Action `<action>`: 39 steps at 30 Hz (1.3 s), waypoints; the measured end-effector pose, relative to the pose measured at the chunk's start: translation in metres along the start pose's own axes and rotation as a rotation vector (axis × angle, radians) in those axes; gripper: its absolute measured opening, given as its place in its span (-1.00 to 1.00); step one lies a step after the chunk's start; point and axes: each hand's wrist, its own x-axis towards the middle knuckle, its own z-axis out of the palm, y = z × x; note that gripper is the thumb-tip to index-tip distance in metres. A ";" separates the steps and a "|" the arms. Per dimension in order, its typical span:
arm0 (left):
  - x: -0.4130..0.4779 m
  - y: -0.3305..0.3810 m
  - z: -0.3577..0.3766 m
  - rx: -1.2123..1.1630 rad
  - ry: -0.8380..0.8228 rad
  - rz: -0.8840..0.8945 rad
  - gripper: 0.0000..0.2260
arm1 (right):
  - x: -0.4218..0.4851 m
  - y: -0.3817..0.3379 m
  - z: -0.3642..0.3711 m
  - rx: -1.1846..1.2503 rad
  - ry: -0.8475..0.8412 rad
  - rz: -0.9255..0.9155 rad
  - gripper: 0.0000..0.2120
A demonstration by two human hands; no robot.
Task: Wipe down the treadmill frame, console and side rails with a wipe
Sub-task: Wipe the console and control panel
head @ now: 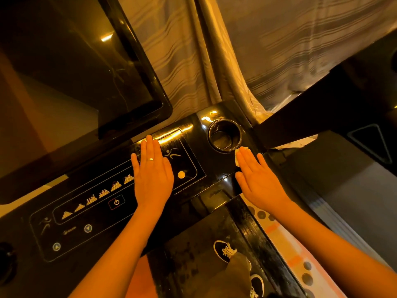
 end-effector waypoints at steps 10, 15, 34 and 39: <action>0.000 0.000 0.001 0.011 0.000 0.004 -0.48 | 0.002 -0.040 -0.006 0.222 0.104 0.081 -0.59; 0.000 0.000 0.000 0.011 0.002 0.008 -0.48 | 0.003 -0.044 0.000 0.204 0.122 0.104 -0.56; 0.000 0.002 0.001 0.022 0.012 -0.003 -0.48 | 0.067 -0.075 -0.017 -0.052 -0.046 -0.174 -0.34; 0.000 0.001 0.000 0.020 0.014 -0.003 -0.48 | 0.125 -0.061 -0.049 -0.100 -0.103 -0.239 -0.35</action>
